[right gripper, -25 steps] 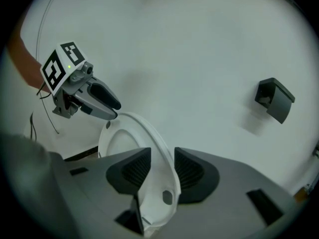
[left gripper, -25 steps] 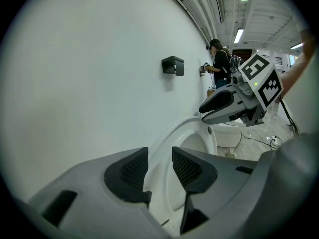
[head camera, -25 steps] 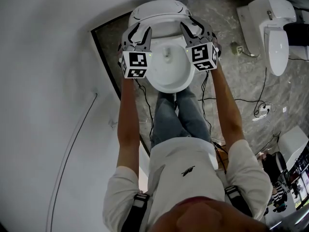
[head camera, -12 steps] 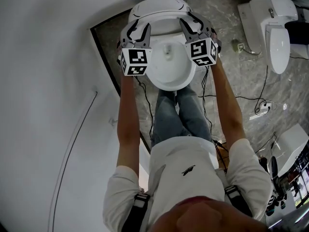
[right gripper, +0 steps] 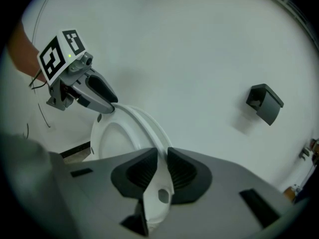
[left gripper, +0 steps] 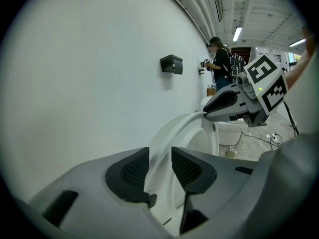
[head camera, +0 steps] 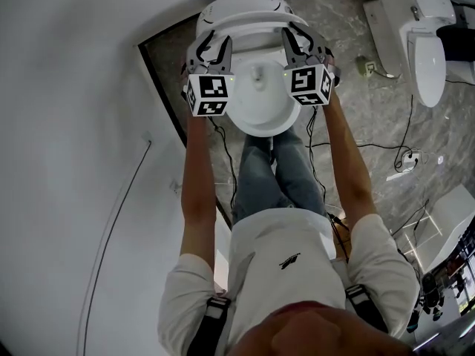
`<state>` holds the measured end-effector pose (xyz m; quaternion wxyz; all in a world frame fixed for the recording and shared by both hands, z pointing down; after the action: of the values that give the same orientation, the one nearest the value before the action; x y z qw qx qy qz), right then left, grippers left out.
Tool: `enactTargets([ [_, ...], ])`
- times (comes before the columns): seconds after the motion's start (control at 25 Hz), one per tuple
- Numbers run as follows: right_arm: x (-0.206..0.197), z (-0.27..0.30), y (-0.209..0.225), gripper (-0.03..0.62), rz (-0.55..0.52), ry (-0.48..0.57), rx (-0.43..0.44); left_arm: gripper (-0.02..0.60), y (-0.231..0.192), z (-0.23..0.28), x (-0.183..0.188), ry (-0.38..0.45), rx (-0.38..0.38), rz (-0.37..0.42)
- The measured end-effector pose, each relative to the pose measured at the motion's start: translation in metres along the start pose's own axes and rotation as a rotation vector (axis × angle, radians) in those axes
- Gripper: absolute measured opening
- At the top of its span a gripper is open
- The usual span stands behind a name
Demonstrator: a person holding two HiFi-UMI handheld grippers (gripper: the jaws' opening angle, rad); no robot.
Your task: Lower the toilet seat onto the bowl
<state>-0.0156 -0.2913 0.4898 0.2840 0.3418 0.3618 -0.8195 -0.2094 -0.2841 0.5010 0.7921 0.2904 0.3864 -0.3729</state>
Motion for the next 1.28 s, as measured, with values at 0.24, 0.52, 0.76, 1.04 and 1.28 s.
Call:
enactTargets([
  [0.24,-0.005,-0.017,-0.010,0.077,0.022,0.008,-0.015,0.129,0.010,-0.010,-0.004,0.009,-0.017,-0.002],
  [0.52,-0.010,-0.031,-0.019,0.078,0.039,0.000,-0.027,0.127,0.021,-0.023,-0.010,0.016,-0.032,-0.002],
  [0.76,-0.014,-0.042,-0.024,0.081,0.052,-0.004,-0.027,0.127,0.029,-0.030,-0.014,0.016,-0.044,0.003],
  [1.04,-0.019,-0.057,-0.031,0.083,0.063,-0.009,-0.032,0.129,0.042,-0.042,-0.017,0.014,-0.057,0.011],
  [1.28,-0.023,-0.068,-0.039,0.084,0.064,-0.013,-0.029,0.129,0.051,-0.052,-0.023,0.015,-0.062,0.007],
])
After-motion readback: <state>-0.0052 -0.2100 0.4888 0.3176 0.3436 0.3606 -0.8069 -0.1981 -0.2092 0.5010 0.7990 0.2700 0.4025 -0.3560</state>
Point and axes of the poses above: the fingertips, and each gripper's own axes: z forward along the fingers, y to its right, x out of its top, the point moved 6 cm from there along -z, backward along the fingers, and after that the axes turned 1 degree about -z, right-handed, at the moved point
